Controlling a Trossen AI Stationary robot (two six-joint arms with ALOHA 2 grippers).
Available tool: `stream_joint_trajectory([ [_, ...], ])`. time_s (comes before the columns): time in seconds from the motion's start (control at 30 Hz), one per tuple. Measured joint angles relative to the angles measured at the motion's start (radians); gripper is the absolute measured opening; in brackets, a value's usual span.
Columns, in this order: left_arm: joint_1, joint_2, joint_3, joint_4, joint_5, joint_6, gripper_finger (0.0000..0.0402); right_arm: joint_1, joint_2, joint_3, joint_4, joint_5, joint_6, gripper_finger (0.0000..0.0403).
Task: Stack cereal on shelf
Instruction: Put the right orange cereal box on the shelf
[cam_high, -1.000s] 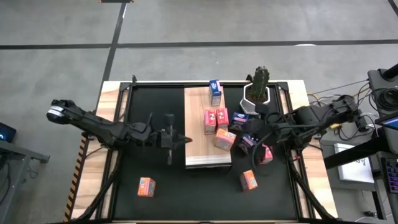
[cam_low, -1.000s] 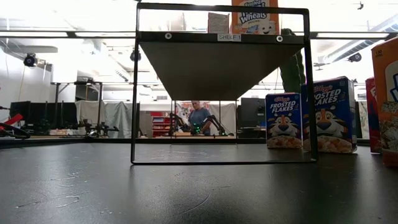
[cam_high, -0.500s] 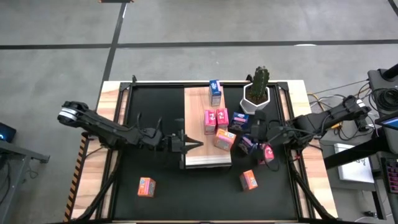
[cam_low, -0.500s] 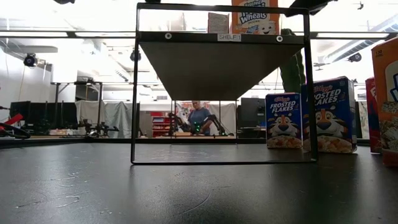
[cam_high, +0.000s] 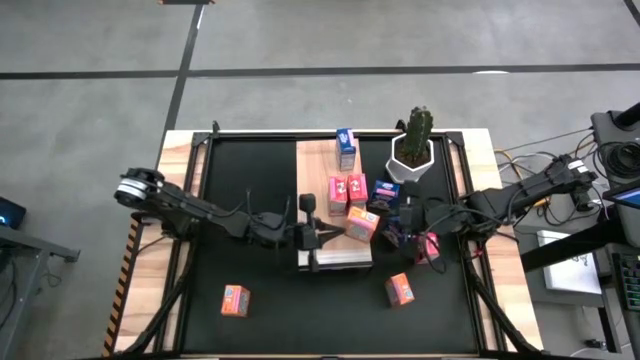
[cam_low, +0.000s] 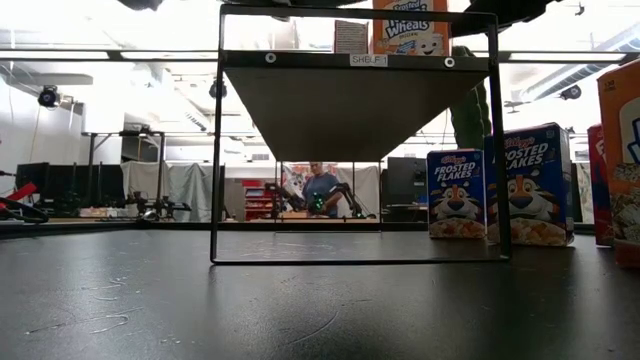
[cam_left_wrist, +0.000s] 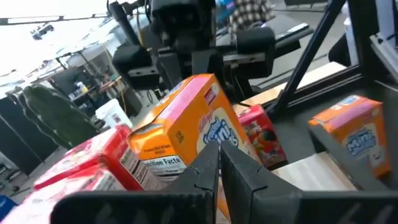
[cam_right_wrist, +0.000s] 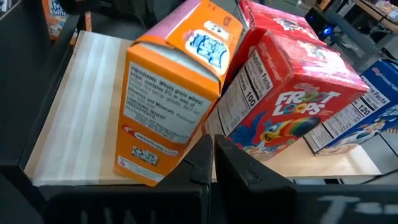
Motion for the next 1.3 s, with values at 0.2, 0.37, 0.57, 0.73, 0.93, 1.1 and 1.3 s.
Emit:
stream_joint_trajectory([
  [0.2, 0.014, 0.043, 0.019, -0.001, -0.011, -0.006, 0.0, 0.0, 0.008, 0.0, 0.006, -0.008, 0.002, 0.0009],
  [0.37, 0.016, 0.042, 0.019, 0.002, -0.066, -0.008, 0.0, 0.001, 0.025, 0.0, 0.01, -0.056, 0.015, 0.0009],
  [0.57, 0.016, 0.042, 0.019, -0.001, -0.086, -0.008, 0.0, 0.005, 0.055, 0.0, 0.02, -0.092, 0.04, 0.0009],
  [0.73, 0.016, 0.042, 0.019, -0.008, -0.086, -0.008, 0.0, 0.014, 0.068, 0.0, 0.05, -0.156, 0.039, 0.0009],
  [0.93, 0.016, 0.042, 0.019, -0.009, -0.086, -0.012, 0.0, 0.023, 0.078, 0.0, 0.062, -0.163, 0.044, 0.0009],
  [1.1, 0.016, 0.042, 0.019, -0.009, -0.085, -0.018, 0.0, 0.023, 0.109, 0.0, 0.098, -0.163, 0.036, 0.0009],
  [1.3, 0.015, 0.042, 0.018, -0.014, -0.03, -0.02, 0.0, 0.023, 0.146, 0.001, 0.112, -0.163, 0.023, 0.0009],
])
